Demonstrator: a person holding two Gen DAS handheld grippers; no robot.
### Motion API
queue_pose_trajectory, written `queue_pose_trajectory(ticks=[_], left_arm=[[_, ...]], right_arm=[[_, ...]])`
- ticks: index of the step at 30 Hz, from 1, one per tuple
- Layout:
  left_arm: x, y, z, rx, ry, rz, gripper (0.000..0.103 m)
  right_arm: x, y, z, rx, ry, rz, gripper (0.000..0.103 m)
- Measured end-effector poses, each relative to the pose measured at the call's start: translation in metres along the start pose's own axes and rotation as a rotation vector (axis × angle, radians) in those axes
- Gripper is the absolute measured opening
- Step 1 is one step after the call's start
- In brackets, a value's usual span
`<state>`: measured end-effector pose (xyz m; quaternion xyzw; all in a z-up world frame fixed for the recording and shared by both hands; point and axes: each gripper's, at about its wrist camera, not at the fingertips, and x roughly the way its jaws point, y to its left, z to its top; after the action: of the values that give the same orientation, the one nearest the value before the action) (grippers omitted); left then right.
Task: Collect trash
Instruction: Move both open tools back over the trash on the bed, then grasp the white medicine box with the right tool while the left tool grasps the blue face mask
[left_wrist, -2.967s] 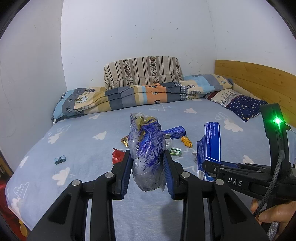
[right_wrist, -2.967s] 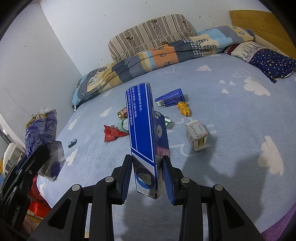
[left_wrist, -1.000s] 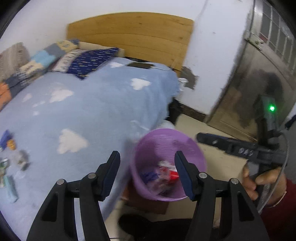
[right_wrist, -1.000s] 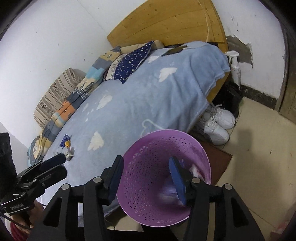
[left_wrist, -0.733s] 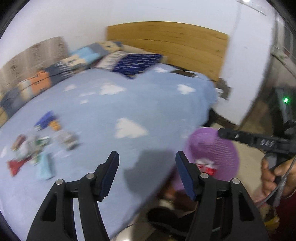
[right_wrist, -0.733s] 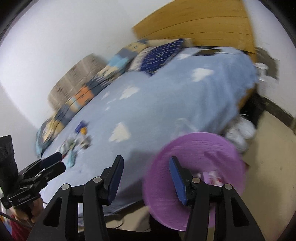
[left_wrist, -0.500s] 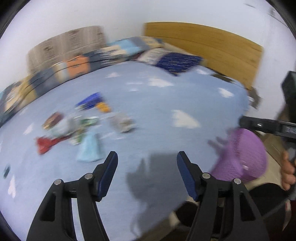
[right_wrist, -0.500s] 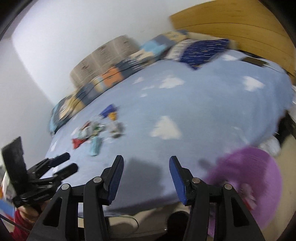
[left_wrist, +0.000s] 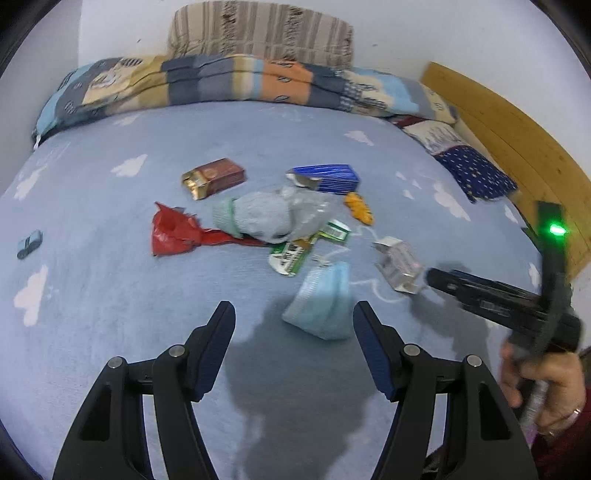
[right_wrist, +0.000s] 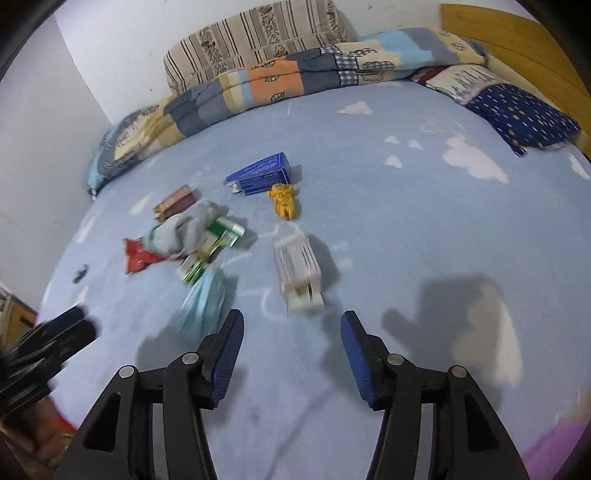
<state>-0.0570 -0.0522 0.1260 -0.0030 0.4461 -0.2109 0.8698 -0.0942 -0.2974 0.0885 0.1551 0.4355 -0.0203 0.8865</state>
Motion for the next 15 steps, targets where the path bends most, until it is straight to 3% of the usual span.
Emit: queue_pose_trajectory(ticks=[5, 6, 7, 12, 15], left_arm=[[0.019, 0.005, 0.001, -0.013, 0.034, 0.009, 0.065], [0.025, 0.003, 0.001, -0.008, 0.044, 0.009, 0.066], [0.031, 0.001, 0.0, -0.003, 0.053, 0.006, 0.067], [0.063, -0.022, -0.004, 0.045, 0.095, 0.0, 0.067], [0.083, -0.039, -0.006, 0.106, 0.111, 0.046, 0.068]], right_arm=[[0.058, 0.005, 0.021, -0.069, 0.04, -0.067, 0.058], [0.069, 0.006, 0.023, -0.095, 0.048, -0.102, 0.055], [0.076, 0.004, 0.022, -0.101, 0.055, -0.113, 0.042], [0.071, -0.004, 0.02, -0.082, 0.055, -0.043, 0.039], [0.05, -0.011, 0.022, -0.043, 0.023, -0.037, 0.039]])
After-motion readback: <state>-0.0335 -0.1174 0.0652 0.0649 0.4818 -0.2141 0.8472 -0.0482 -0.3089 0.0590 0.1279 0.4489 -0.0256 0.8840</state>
